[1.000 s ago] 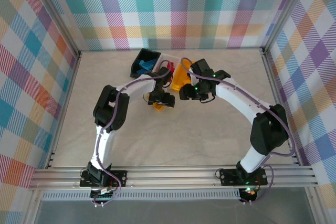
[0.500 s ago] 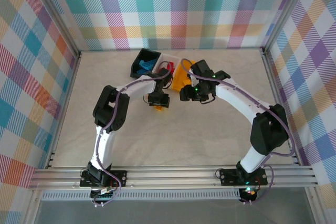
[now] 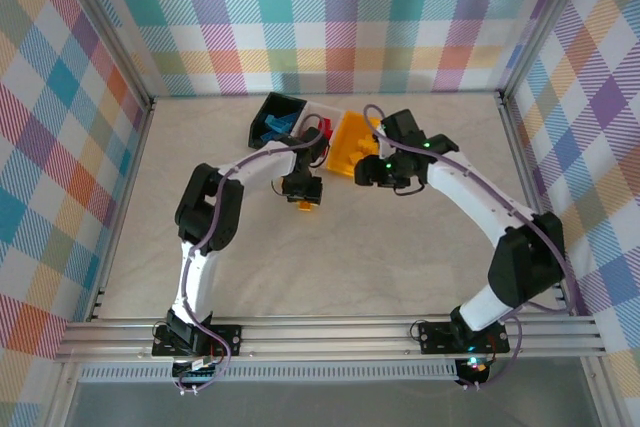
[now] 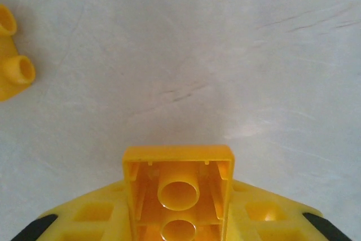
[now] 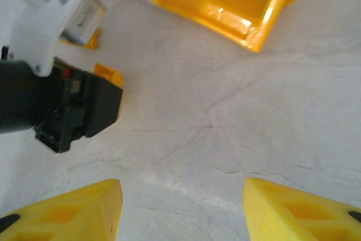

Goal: Sort the legos into containers by color

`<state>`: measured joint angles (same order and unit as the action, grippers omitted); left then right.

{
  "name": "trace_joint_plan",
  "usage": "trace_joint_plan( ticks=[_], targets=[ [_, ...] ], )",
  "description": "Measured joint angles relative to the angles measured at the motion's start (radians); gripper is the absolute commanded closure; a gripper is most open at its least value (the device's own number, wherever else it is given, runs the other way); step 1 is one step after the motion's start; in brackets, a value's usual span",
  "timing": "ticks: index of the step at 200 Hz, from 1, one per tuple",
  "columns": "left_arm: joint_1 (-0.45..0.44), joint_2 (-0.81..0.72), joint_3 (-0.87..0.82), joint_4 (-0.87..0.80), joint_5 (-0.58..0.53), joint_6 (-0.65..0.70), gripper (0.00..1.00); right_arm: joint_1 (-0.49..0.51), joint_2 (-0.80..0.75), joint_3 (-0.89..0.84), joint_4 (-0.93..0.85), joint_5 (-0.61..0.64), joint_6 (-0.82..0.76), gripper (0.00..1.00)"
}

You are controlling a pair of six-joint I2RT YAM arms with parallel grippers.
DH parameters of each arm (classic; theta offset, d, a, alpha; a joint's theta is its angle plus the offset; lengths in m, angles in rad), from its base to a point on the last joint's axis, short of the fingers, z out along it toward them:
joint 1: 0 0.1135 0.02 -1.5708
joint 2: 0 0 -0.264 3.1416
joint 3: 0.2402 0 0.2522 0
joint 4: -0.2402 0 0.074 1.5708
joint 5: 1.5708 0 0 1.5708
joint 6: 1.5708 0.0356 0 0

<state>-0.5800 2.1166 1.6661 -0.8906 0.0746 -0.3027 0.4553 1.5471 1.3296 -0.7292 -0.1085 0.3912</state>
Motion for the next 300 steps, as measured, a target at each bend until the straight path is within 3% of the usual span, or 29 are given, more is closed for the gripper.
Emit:
trace_joint_plan(
  ticks=[21,51,82,117,148,184,207,245,280,300],
  targets=[
    [0.0,-0.034,0.063,-0.012,0.051,-0.032,0.66,-0.066,-0.052,-0.029,0.014,-0.01,0.022,0.41],
    [0.0,0.0,0.318,0.008,0.115,-0.083,0.66,-0.138,-0.108,-0.082,0.033,-0.029,0.066,0.41],
    [0.0,0.162,0.67,0.048,0.168,-0.14,0.66,-0.146,-0.137,-0.112,0.033,-0.049,0.087,0.41],
    [0.0,0.359,0.877,0.077,0.19,-0.211,0.67,-0.148,-0.153,-0.124,0.033,-0.062,0.103,0.41],
    [0.0,0.455,0.885,0.087,0.191,-0.257,0.65,-0.148,-0.154,-0.124,0.033,-0.07,0.114,0.41],
    [0.0,0.515,0.915,0.106,0.21,-0.296,0.4,-0.148,-0.17,-0.126,0.032,-0.074,0.118,0.41],
    [-0.001,0.521,0.947,0.116,0.224,-0.306,0.33,-0.148,-0.177,-0.13,0.032,-0.08,0.117,0.41],
    [0.0,0.511,0.958,0.123,0.231,-0.305,0.3,-0.146,-0.167,-0.133,0.034,-0.114,0.106,0.41],
    [0.0,0.393,0.912,-0.029,0.119,-0.224,0.26,-0.071,-0.036,-0.058,0.029,-0.121,0.047,0.41],
    [0.015,0.17,0.686,-0.071,0.021,-0.179,0.24,0.013,0.082,0.034,0.029,-0.122,0.016,0.4]
  ],
)
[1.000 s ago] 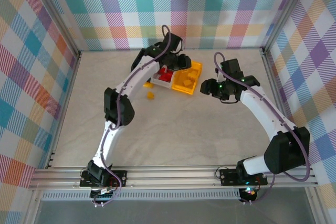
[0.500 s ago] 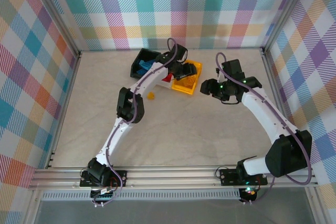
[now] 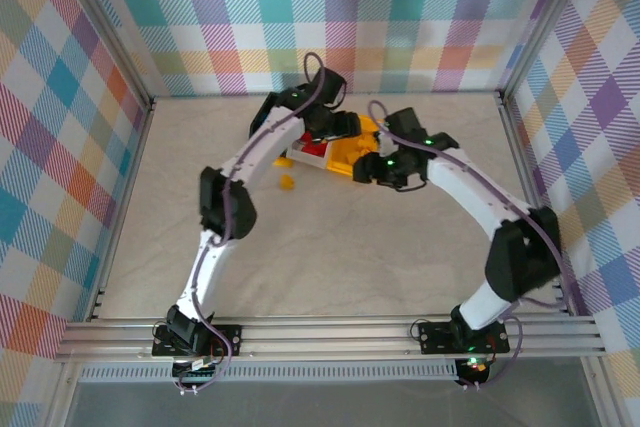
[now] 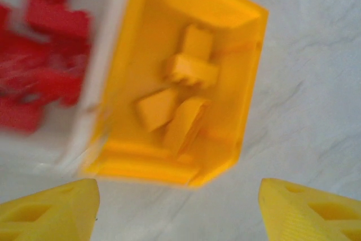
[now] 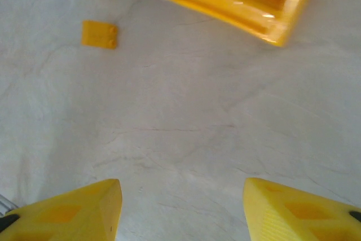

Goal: Sort the legos into containers by color

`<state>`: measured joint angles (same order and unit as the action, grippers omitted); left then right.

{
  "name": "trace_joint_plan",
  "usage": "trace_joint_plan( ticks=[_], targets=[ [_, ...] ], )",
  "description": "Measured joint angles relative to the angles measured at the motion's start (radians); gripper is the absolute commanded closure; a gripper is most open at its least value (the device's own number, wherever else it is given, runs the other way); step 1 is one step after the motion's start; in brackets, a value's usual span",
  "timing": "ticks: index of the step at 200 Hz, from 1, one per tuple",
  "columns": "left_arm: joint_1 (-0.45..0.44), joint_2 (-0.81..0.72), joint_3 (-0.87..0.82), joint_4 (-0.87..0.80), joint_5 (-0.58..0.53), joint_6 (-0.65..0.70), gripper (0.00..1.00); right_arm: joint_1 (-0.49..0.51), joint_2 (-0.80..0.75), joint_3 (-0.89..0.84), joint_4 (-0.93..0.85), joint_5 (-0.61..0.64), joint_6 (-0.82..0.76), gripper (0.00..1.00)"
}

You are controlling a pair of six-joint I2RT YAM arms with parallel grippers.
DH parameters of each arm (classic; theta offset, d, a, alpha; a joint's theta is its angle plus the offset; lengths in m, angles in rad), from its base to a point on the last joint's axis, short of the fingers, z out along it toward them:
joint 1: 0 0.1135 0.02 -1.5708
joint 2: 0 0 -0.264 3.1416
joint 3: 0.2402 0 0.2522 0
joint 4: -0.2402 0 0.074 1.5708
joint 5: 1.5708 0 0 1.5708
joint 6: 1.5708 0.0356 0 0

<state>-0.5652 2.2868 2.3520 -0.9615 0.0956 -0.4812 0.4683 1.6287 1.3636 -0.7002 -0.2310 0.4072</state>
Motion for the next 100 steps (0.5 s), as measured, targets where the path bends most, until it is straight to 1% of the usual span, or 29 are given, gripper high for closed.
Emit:
trace_joint_plan(
  ticks=[20,34,50,59,69,100],
  targets=[
    [0.038,-0.289,-0.302,-0.002,-0.062,0.014,0.23,0.08,0.125,0.111,-0.002,-0.003,-0.03,0.38],
    [0.098,-0.479,-0.495,0.009,-0.09,0.014,0.22,0.131,0.212,0.195,-0.007,-0.004,-0.054,0.37],
    [0.178,-0.636,-0.665,0.016,-0.113,0.013,0.2,0.178,0.318,0.303,-0.018,-0.006,-0.078,0.34],
    [0.22,-0.692,-0.743,0.02,-0.124,0.01,0.19,0.196,0.371,0.357,-0.023,-0.005,-0.089,0.31],
    [0.254,-0.742,-0.83,0.016,-0.135,0.004,0.18,0.218,0.438,0.427,-0.036,0.001,-0.099,0.3],
    [0.287,-0.809,-1.021,0.013,-0.119,-0.004,0.17,0.256,0.616,0.625,-0.085,0.033,-0.109,0.3]
  ],
)
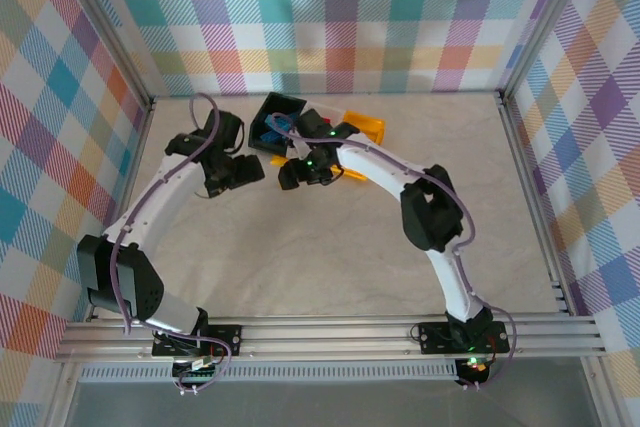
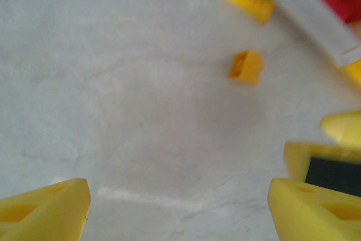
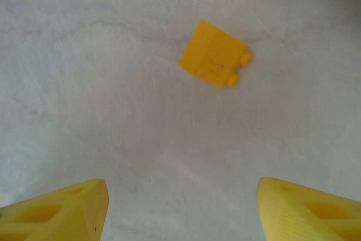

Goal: Sort the legos into containers by color

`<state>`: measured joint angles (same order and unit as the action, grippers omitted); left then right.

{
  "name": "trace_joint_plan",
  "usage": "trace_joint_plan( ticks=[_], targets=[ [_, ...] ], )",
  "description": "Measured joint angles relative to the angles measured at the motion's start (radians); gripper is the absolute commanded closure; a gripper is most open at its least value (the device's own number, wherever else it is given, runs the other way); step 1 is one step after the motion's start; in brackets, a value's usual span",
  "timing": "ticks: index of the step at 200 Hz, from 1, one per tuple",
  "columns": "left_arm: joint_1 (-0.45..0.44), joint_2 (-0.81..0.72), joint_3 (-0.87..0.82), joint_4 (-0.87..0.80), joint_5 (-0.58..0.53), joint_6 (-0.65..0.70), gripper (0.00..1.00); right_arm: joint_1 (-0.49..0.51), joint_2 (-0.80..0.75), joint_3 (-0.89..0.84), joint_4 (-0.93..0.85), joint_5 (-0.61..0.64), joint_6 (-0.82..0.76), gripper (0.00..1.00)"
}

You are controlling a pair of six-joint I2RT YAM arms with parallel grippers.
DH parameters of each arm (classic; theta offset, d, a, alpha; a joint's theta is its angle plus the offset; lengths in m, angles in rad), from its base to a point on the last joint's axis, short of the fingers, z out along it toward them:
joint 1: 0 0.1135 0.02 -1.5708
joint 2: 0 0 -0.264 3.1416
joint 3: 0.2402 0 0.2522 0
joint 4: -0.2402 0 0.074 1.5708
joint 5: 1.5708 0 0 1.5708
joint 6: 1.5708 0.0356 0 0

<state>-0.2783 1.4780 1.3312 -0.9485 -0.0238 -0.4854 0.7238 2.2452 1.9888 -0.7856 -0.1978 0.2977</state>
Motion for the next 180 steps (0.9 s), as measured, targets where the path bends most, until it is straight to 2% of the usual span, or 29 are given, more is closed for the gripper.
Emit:
trace_joint_plan(
  ticks=[31,72,132,180],
  targets=[
    [0.033,-0.041,-0.081,-0.005,0.026,-0.014,0.17,0.011,0.128,0.143,-0.036,0.045,0.004,0.29],
    [0.045,-0.08,-0.086,-0.019,0.043,-0.018,0.16,0.026,0.235,0.275,-0.073,0.109,0.018,0.29],
    [0.087,-0.086,-0.119,-0.022,0.068,-0.003,0.16,0.063,0.322,0.374,-0.099,0.169,0.026,0.3],
    [0.093,-0.086,-0.14,-0.021,0.087,0.007,0.16,0.088,0.352,0.408,-0.124,0.252,0.007,0.37]
  ],
)
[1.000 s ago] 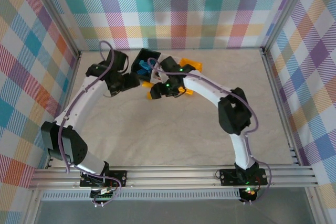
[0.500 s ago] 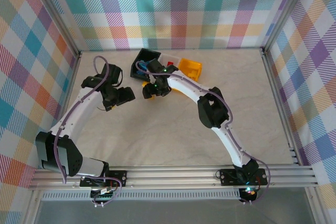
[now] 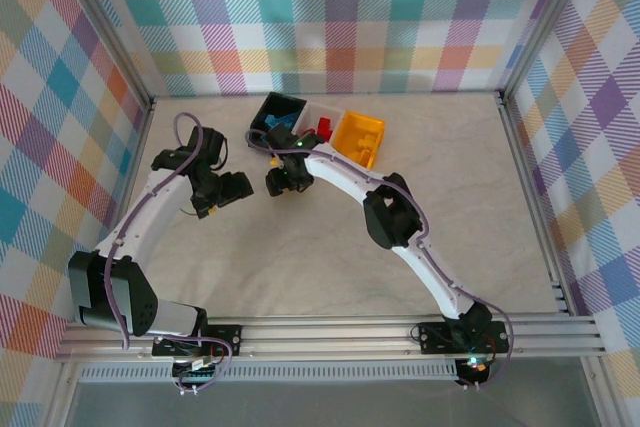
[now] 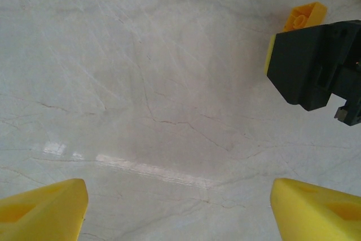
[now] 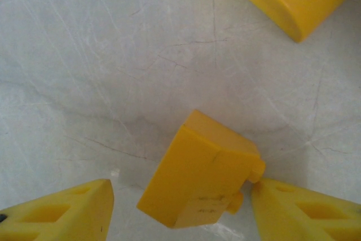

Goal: Sort the legos into containers by color

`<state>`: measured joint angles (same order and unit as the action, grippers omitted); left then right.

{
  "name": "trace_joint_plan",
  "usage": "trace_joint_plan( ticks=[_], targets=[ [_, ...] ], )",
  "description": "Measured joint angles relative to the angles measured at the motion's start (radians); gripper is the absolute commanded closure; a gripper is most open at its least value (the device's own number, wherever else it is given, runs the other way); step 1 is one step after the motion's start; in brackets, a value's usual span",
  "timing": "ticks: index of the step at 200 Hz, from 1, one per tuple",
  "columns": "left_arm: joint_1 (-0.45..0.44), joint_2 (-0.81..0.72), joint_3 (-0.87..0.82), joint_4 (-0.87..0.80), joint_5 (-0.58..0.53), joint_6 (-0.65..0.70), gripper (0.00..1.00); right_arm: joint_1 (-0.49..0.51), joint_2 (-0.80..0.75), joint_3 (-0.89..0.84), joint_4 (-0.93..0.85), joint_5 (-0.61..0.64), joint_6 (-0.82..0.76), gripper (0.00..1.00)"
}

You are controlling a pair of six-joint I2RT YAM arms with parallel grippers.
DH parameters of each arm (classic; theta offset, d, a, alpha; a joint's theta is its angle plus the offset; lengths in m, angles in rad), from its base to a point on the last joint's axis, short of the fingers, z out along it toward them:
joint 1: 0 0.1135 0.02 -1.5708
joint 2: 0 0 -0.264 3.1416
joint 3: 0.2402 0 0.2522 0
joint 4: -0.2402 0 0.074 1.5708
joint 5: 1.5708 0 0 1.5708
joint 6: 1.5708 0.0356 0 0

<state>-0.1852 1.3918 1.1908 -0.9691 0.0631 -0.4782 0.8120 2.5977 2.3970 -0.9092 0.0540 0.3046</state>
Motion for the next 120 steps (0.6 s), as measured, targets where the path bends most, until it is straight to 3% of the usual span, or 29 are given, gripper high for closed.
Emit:
trace_joint_plan(
  ticks=[44,94,120],
  targets=[
    [0.001,0.0,-0.01,-0.001,0.007,0.001,0.15,0.003,0.03,0.048,-0.021,0.067,-0.015,0.4],
    [0.001,-0.013,-0.018,-0.005,0.019,0.001,0.15,0.008,0.044,0.068,-0.032,0.122,-0.035,0.58],
    [0.001,-0.018,-0.026,-0.005,0.026,0.001,0.15,0.007,0.044,0.067,-0.011,0.136,-0.049,0.6]
  ],
)
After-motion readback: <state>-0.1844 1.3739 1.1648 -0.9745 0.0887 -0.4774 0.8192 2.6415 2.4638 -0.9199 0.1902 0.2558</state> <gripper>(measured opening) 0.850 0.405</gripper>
